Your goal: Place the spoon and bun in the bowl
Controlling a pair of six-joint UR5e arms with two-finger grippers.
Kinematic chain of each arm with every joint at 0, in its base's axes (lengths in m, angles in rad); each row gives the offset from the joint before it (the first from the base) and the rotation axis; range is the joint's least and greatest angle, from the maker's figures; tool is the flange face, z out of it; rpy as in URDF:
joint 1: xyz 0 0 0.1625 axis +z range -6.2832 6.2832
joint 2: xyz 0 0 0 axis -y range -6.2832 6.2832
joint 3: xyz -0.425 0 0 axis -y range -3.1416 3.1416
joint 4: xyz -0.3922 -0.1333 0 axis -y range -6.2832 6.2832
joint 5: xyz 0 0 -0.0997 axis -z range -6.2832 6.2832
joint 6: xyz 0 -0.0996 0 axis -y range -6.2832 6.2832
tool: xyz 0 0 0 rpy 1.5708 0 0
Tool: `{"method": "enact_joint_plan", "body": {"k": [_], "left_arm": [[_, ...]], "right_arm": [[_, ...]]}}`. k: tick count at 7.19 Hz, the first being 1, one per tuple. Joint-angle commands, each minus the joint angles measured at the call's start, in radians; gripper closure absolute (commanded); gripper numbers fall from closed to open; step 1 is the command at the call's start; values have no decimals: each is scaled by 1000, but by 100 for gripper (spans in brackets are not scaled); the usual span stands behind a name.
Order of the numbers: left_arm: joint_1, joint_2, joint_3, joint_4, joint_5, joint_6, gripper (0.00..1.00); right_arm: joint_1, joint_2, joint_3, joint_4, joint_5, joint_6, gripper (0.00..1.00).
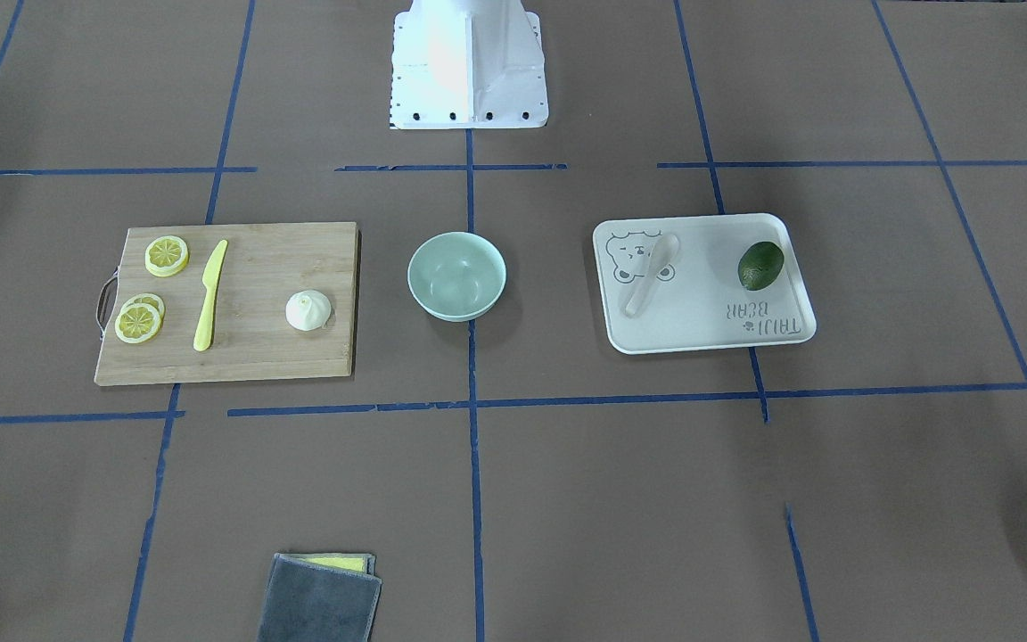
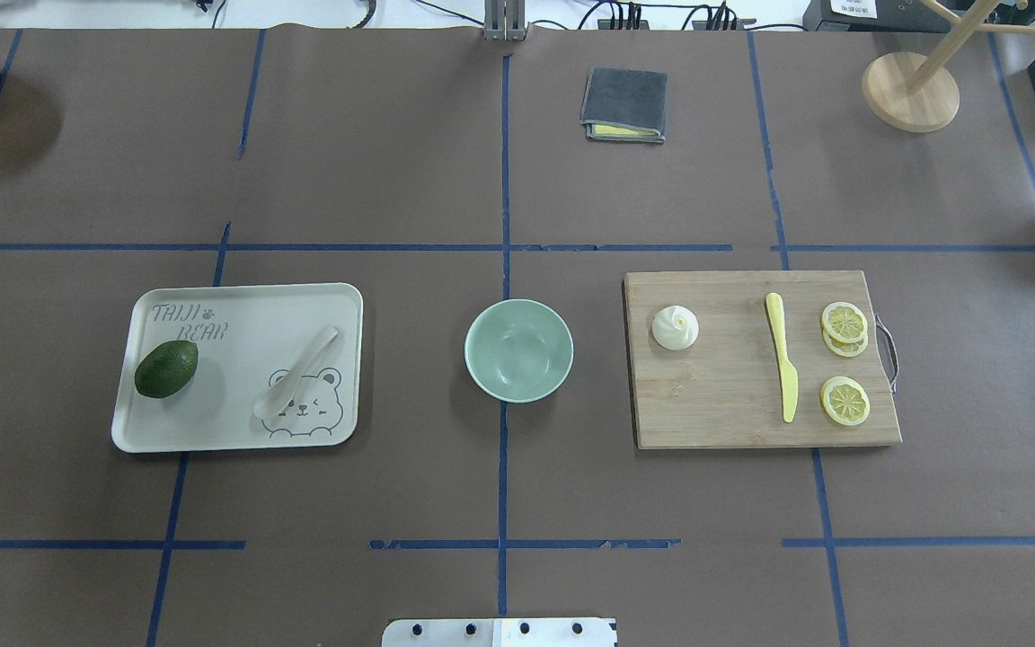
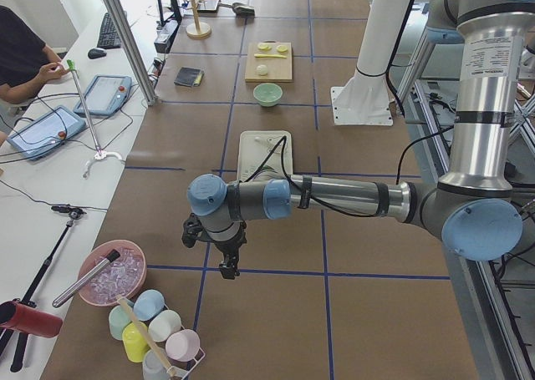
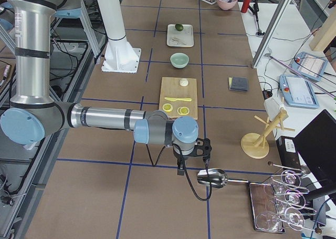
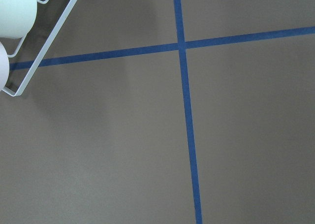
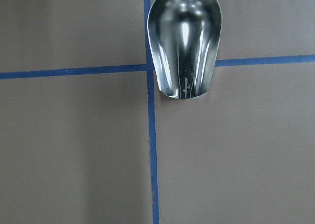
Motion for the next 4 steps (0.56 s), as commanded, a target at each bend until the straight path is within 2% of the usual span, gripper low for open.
{"method": "enact_joint_plan", "body": {"k": [1, 3, 4], "left_arm": [[0, -11, -6, -5, 0, 2, 0], [32, -41, -74, -109, 2, -15, 0], [93, -76, -144, -110, 12, -134, 0]], "right_arm": [[0, 7, 4, 0, 0, 2, 0], [0, 24, 22, 0, 2, 3, 0], [0, 30, 24, 0, 3, 3, 0]]}}
